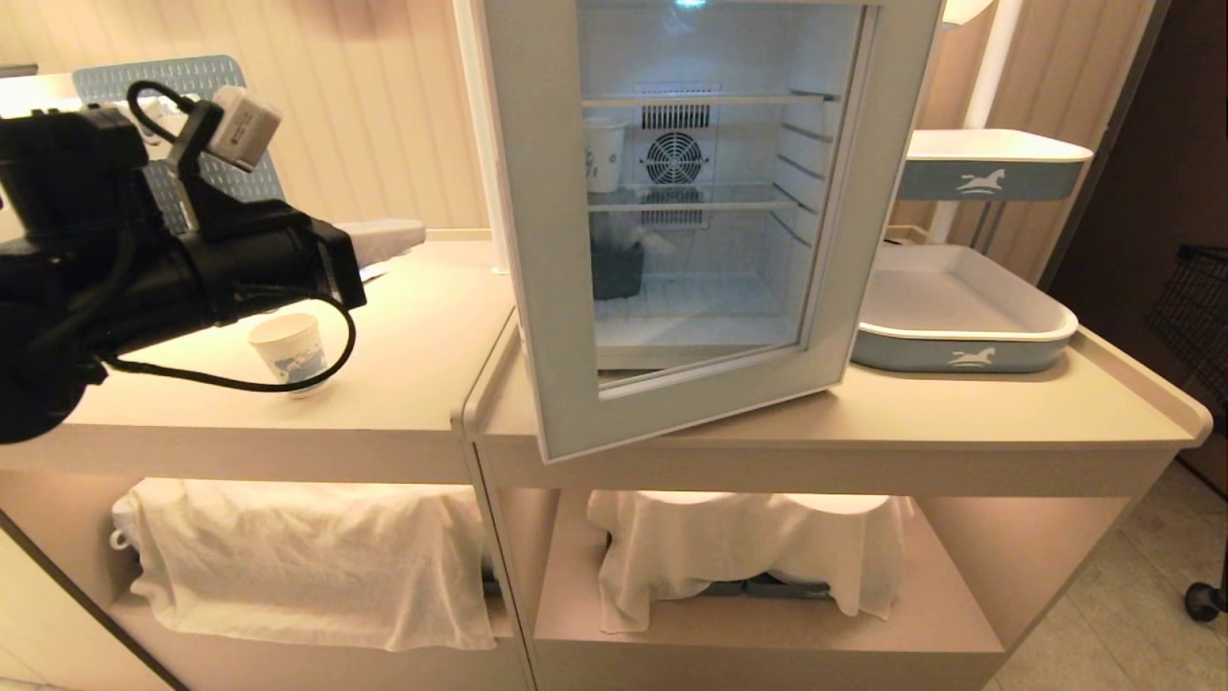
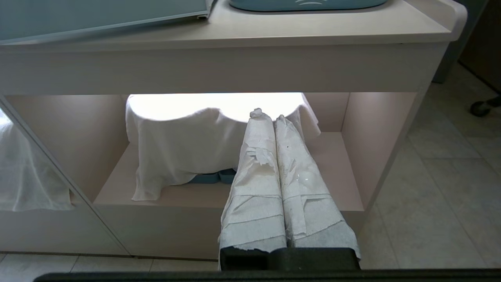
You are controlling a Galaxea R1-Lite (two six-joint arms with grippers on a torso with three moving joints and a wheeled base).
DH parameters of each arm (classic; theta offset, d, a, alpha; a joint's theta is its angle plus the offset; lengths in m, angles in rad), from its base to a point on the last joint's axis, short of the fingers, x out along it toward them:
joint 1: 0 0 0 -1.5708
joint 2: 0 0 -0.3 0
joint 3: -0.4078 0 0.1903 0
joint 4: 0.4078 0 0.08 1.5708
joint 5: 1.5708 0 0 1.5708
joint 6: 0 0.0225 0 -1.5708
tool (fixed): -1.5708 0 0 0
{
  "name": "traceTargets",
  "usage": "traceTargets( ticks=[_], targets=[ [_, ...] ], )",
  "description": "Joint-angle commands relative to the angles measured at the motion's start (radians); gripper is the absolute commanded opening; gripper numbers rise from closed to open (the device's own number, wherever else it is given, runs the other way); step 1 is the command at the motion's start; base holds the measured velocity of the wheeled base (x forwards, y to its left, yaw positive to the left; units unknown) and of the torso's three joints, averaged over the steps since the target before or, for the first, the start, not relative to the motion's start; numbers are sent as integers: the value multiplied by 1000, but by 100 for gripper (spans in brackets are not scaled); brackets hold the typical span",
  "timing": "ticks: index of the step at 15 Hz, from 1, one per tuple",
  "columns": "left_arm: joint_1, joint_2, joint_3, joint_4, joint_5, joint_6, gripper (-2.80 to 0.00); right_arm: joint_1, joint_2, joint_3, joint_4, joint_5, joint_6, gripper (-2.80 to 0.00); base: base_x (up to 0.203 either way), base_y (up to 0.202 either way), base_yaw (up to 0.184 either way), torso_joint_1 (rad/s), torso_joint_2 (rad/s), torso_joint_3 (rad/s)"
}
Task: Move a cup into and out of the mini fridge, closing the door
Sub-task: Open the freezer door
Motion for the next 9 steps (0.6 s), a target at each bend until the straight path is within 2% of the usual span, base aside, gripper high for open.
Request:
traceTargets(
  ticks=[1, 4, 5, 7, 8, 9],
  targets=[
    [8, 113, -46, -2, 76, 70, -280, 1, 1, 0, -1, 0, -1, -280, 0, 0, 0, 0, 0, 0],
    [-26, 179, -68, -3, 177, 96, -280, 1, 0, 0, -1, 0, -1, -280, 0, 0, 0, 0, 0, 0],
    [-41, 200, -84, -5, 221, 96, -280, 1, 1, 0, -1, 0, -1, -280, 0, 0, 0, 0, 0, 0],
    [-81, 252, -140, -9, 353, 88, -280, 1, 1, 0, -1, 0, -1, -280, 0, 0, 0, 0, 0, 0],
    [-115, 271, -162, -6, 397, 81, -280, 1, 1, 0, -1, 0, -1, -280, 0, 0, 0, 0, 0, 0],
    [-135, 286, -181, -5, 415, 79, -280, 1, 1, 0, -1, 0, -1, -280, 0, 0, 0, 0, 0, 0]
  ],
)
